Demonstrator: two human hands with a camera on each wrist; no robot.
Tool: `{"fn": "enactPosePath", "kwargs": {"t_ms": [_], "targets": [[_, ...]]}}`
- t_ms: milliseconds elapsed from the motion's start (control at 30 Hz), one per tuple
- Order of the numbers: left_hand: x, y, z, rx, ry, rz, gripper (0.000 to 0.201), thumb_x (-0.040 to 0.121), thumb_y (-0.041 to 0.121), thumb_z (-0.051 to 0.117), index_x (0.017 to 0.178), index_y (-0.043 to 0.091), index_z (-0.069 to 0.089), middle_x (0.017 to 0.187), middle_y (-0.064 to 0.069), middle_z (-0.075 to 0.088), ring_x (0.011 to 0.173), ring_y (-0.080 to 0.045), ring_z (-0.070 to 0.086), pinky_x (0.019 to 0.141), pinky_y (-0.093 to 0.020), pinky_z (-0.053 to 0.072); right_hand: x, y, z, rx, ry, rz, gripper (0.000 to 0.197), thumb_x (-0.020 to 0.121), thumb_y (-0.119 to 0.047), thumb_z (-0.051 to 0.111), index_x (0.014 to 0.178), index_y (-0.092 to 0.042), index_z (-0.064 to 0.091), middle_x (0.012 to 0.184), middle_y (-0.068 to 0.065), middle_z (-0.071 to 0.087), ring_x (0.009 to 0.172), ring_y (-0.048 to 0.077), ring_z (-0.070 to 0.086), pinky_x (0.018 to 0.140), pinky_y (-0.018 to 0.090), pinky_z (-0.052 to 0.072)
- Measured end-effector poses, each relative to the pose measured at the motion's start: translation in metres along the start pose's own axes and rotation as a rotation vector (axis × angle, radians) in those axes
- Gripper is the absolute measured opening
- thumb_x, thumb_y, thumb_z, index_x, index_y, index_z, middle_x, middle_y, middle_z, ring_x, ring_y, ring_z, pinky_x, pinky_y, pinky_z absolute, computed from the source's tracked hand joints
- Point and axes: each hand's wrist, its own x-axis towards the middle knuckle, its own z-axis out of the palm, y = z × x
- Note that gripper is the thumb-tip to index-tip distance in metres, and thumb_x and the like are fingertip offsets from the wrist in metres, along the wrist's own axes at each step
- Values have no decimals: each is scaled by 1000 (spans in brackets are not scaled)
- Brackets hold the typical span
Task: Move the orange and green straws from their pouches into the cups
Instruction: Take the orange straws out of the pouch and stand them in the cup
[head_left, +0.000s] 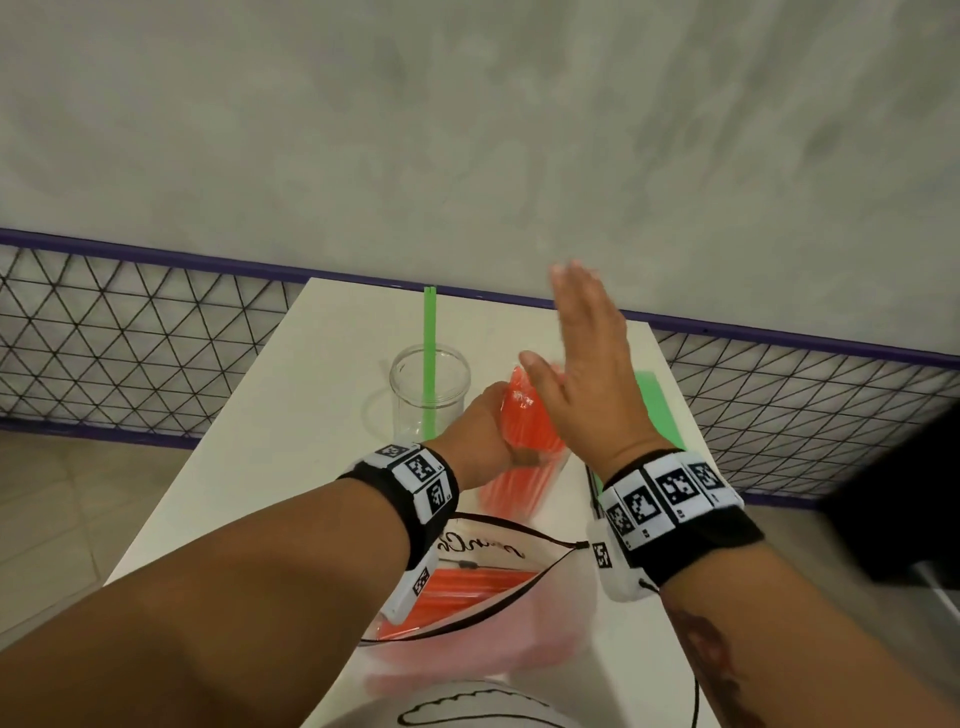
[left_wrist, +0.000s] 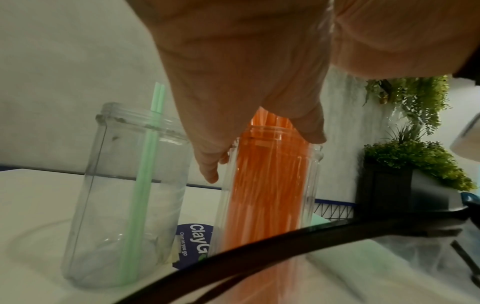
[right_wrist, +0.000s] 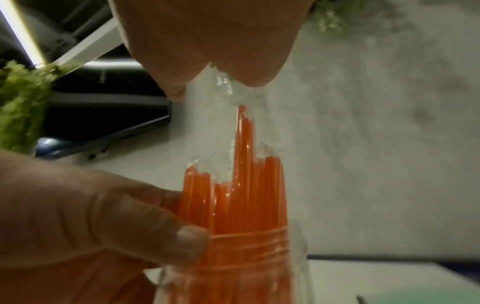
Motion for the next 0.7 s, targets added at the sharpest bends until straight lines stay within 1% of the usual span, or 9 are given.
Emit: {"fn": "enactPosePath", "kwargs": {"t_ms": [100, 167, 233, 333, 400, 467, 567, 633, 700], "targets": [[3, 1, -1, -20, -11, -11, 88, 71, 24, 89, 141, 17, 37, 120, 16, 50, 104, -2, 53, 74, -7, 39, -1, 9, 11, -130, -313, 73, 64, 101, -38, 43, 155, -20, 14, 163, 4, 15, 151, 20, 2, 122, 45, 5], [8, -3, -1, -20, -23, -16, 79, 69, 20, 90, 133, 11, 45, 119, 11, 56, 110, -12, 59, 80, -16, 46, -13, 17, 25, -146, -494, 145, 65, 101, -45, 37, 155, -19, 14, 162, 3, 18, 151, 18, 6, 121, 43, 4], [9, -3, -2, -13, -26, -49, 81, 70, 14, 88, 135, 10, 40, 120, 5, 56, 110, -15, 58, 80, -20, 47, -22, 25, 39, -237, -530, 116, 61, 101, -43, 38, 154, -20, 18, 162, 1, 20, 150, 18, 11, 121, 41, 7], [9, -4, -3, -1, -15, -58, 90, 71, 16, 88, 142, 14, 33, 128, 5, 53, 116, -14, 52, 87, -23, 43, -22, 29, 47, -228, -438, 112, 52, 102, -32, 42, 151, -20, 30, 159, 3, 30, 148, 19, 23, 121, 41, 17], [9, -4, -3, 0, -14, -52, 91, 71, 18, 88, 143, 15, 33, 130, 4, 54, 120, -15, 53, 85, -19, 42, -19, 26, 46, -177, -390, 137, 50, 100, -27, 50, 148, -19, 38, 154, 4, 38, 145, 21, 30, 119, 41, 21], [6, -3, -6, 28, -23, -42, 94, 72, 20, 88, 146, 14, 31, 135, 1, 54, 122, -17, 53, 85, -17, 43, -18, 20, 45, -220, -397, 161, 53, 97, -30, 54, 147, -21, 39, 154, 2, 39, 145, 22, 30, 119, 44, 15], [-8, -5, -14, 47, -48, -75, 103, 78, 26, 83, 154, 14, 15, 151, -3, 39, 135, -21, 44, 105, -30, 43, -23, 9, 43, -343, -337, 164, 61, 91, -46, 56, 146, -26, 39, 155, -1, 37, 146, 25, 25, 115, 55, 2], [-23, -11, -26, 2, -20, -103, 81, 82, 30, 80, 146, 16, 32, 142, 0, 47, 128, -17, 48, 105, -35, 45, -30, -4, 37, -254, -143, 129, 58, 86, -42, 62, 139, -23, 49, 147, 4, 45, 141, 28, 31, 115, 55, 9], [-41, -23, -41, 36, -13, -128, 43, 85, 25, 77, 121, 16, 56, 127, 4, 58, 120, -12, 53, 98, -29, 44, -42, -21, 34, -56, 43, 10, 41, 84, -28, 66, 123, -15, 62, 125, 7, 58, 122, 23, 46, 108, 39, 28]]}}
